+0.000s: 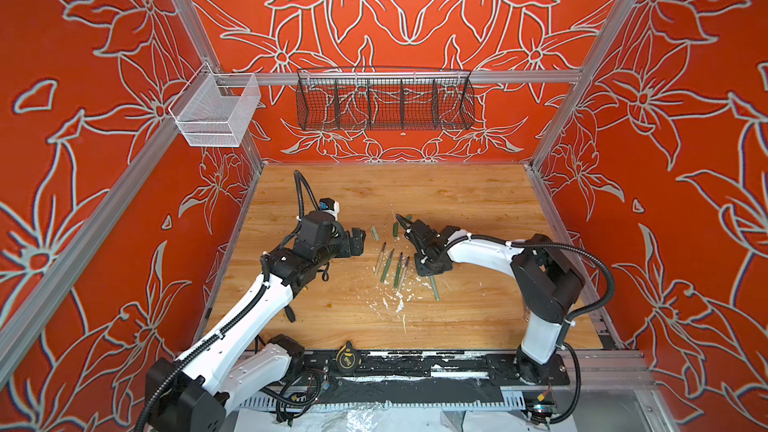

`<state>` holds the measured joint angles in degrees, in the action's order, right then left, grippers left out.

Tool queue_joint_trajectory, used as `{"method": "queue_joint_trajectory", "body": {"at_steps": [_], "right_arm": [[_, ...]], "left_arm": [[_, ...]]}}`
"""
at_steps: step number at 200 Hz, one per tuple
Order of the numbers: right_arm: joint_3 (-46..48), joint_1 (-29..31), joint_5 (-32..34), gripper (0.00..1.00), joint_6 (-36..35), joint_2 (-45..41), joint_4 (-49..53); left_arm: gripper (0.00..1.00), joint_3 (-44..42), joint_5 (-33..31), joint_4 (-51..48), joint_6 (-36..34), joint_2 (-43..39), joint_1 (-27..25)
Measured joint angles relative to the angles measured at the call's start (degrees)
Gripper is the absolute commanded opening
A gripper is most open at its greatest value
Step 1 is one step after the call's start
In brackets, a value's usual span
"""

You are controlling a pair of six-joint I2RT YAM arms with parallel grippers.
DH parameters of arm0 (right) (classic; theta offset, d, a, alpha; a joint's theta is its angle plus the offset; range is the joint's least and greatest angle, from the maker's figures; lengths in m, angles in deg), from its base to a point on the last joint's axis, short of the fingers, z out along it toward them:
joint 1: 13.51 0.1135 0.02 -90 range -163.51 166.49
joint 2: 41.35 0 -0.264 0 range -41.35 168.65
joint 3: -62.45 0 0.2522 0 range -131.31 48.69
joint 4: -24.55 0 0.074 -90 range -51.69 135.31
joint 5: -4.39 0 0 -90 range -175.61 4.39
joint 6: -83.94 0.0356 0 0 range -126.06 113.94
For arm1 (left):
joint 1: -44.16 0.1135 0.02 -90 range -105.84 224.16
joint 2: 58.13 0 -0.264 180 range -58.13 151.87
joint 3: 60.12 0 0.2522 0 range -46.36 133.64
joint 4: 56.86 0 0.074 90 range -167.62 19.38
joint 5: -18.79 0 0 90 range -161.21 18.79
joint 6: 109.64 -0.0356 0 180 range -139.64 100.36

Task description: Insert the pens into the pen caps

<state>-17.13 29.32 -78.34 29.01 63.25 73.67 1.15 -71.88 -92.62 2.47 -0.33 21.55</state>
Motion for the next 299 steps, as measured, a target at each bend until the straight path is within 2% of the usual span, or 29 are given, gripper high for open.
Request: {"method": "queue_joint_trajectory", "body": {"at_steps": [55, 86, 119, 153, 204, 234, 299], "right_arm": [[0.02, 0.0, -0.04, 0.01, -0.07, -0.26, 0.0], [1.18, 0.0, -0.22, 0.01, -0.35, -3.37, -1.11], [5.35, 0.0, -2.71, 0.0, -1.75, -11.58, -6.38], [10.58, 0.0, -8.81, 0.0, -3.76, -20.79, -14.8], [22.16, 0.02, -19.17, 0.01, -5.92, -39.95, -30.71], [23.93, 0.02, -22.25, 0.0, -5.84, -46.31, -36.72], [29.38, 0.02, -24.39, 0.0, -2.62, -50.1, -46.1]], "left_arm": [[0.97, -3.21, 5.73, 1.38, 0.28, -2.32, -1.6], [0.97, -6.49, 12.55, 6.05, 0.31, -3.32, -4.39], [0.97, -10.1, 20.11, 12.52, 1.11, -2.49, -7.74], [0.97, -12.76, 24.94, 19.93, 1.22, -0.76, -12.44], [0.97, -18.58, 29.51, 34.47, 2.51, 1.95, -15.58], [1.0, -19.08, 31.15, 42.45, 2.78, 4.81, -17.62], [0.75, -19.3, 33.22, 62.58, 6.27, 14.05, -20.26]]}}
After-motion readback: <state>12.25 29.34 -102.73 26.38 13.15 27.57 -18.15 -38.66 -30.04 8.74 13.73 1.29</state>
